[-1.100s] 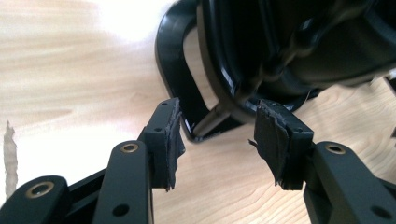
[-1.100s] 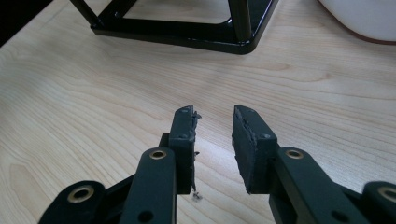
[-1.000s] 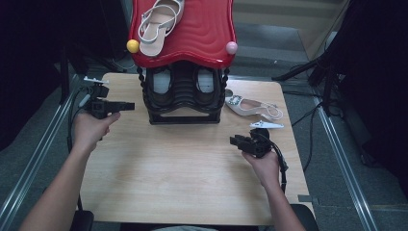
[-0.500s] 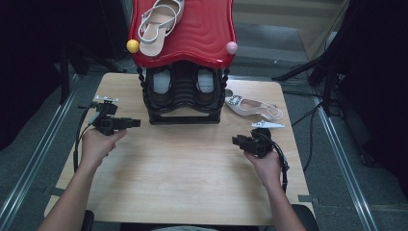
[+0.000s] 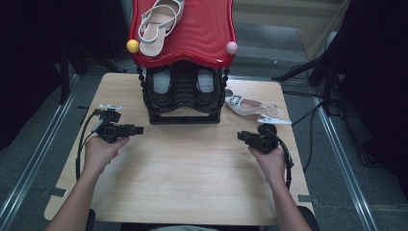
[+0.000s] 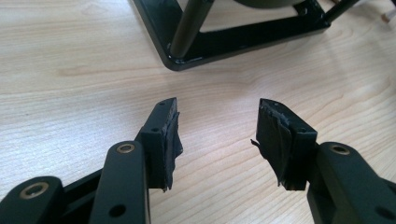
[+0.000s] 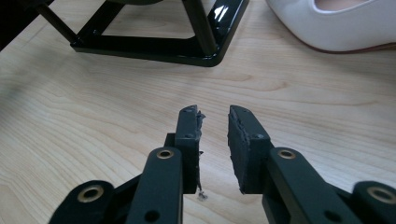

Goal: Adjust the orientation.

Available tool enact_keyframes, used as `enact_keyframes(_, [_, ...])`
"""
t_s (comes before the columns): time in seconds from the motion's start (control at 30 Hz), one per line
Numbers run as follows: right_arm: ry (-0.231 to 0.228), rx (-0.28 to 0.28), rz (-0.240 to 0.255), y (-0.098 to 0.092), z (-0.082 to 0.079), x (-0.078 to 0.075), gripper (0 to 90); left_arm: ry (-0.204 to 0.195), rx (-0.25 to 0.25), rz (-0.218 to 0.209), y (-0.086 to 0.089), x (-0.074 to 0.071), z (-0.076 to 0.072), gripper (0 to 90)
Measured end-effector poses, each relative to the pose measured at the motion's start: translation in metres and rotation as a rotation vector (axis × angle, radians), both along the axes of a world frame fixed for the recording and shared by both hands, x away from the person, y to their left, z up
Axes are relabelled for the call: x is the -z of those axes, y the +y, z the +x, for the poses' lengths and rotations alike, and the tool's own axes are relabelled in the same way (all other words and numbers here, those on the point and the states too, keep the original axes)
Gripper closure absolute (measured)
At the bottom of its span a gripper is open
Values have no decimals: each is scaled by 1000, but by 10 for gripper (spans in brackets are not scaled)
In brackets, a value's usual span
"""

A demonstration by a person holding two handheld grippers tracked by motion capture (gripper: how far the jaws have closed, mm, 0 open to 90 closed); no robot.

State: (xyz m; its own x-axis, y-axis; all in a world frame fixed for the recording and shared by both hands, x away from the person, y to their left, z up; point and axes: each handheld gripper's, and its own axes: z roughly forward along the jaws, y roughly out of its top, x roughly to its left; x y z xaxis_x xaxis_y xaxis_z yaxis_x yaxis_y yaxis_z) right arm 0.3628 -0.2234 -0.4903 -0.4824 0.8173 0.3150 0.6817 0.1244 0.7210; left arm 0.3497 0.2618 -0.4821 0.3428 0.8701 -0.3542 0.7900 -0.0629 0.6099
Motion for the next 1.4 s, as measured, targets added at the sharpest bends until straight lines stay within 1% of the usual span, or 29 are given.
enact_keyframes(0.07, [4,6,-6,-3,3,-2,762,5,12,6,-1,2,0,492])
enact_keyframes(0.1, [6,9,-13,-4,4,-3,763,8,19,18,-2,3,0,492])
enact_keyframes(0.13, [-5,14,-38,-5,6,-4,770,8,20,18,-3,3,0,491])
enact_keyframes(0.23, [-6,26,-48,-9,12,-7,792,7,28,19,-3,4,0,491])
enact_keyframes(0.33, [-2,45,-32,-16,19,-8,802,7,32,14,-3,4,0,491])
enact_keyframes(0.43, [-14,67,-26,-22,24,-10,840,9,38,12,-4,5,0,491])
enact_keyframes(0.47, [-10,73,-20,-24,25,-11,856,10,40,13,-4,6,1,492])
enact_keyframes(0.53, [-13,74,-40,-26,29,-13,899,19,52,-2,-5,7,1,492])
enact_keyframes(0.57, [-16,73,-40,-27,31,-14,900,20,55,-4,-6,7,1,491])
enact_keyframes(0.63, [-22,78,-48,-28,34,-16,900,11,60,4,-7,7,0,492])
enact_keyframes(0.77, [-25,83,-55,-31,46,-22,900,10,63,6,-8,7,0,493])
enact_keyframes(0.83, [-23,86,-66,-32,51,-27,900,13,65,-2,-7,7,0,493])
enact_keyframes(0.87, [-30,89,-73,-33,52,-30,900,14,70,-9,-7,7,0,493])
enact_keyframes(0.93, [-43,95,-73,-34,56,-34,900,9,71,-6,-7,6,-1,495])
enact_keyframes(0.97, [-48,97,-71,-35,58,-37,900,7,67,-11,-7,6,-1,496])
enact_keyframes(1.03, [-58,108,-69,-38,63,-39,900,6,68,-4,-8,6,-1,495])
enact_keyframes(1.07, [-50,114,-72,-40,66,-40,900,5,67,1,-8,7,-1,496])
enact_keyframes(1.1, [-52,120,-87,-42,69,-41,900,6,70,4,-9,7,-1,496])
enact_keyframes(1.17, [-63,129,-91,-46,75,-43,900,12,75,-7,-9,8,-1,496])
enact_keyframes(1.23, [-53,146,-90,-51,81,-45,900,10,81,-15,-9,7,-1,496])
enact_keyframes(1.3, [-68,161,-89,-57,86,-50,900,4,81,-11,-9,7,-1,497])
enact_keyframes(1.33, [-66,166,-84,-59,88,-52,900,5,82,-12,-9,7,-1,497])
enact_keyframes(1.4, [-67,182,-92,-64,93,-54,900,9,82,-8,-9,8,0,498])
